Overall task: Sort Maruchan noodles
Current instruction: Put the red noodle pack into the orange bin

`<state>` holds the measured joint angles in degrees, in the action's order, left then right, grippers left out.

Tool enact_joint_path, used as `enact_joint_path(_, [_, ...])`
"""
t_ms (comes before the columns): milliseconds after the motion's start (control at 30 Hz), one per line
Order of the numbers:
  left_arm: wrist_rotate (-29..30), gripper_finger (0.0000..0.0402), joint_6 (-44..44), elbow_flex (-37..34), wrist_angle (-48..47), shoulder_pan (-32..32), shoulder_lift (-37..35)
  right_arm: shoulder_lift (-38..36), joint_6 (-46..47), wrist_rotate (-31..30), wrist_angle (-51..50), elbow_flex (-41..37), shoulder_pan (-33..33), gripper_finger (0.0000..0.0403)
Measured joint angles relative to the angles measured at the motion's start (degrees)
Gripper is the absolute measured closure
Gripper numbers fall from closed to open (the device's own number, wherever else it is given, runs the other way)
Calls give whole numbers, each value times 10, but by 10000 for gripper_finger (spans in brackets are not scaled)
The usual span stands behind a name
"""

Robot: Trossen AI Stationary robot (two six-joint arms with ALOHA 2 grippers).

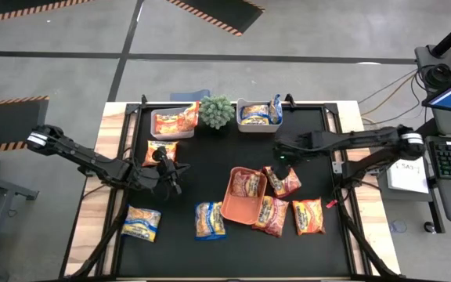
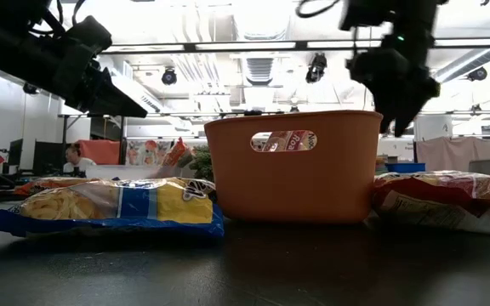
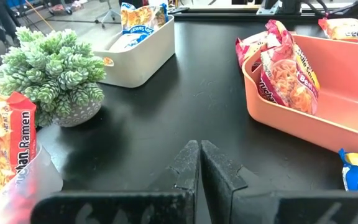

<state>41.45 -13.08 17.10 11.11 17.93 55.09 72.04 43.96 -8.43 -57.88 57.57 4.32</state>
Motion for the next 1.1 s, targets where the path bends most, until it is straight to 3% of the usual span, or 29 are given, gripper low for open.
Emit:
enact_joint_path(333, [0,402,15,0,18,0,0,-131,69,56,173,-201,45,90])
enact_joint_path(733, [0,402,81,0,69,0,0,-149,117,95,356,-331,55,80])
enact_joint_path(933, [0,402,81,0,70,-1,0,-149,118,105,446,-361,55,97])
enact_joint_path(1100, [0,402,81,0,70,-1,0,-149,141,107,511,-397,55,147])
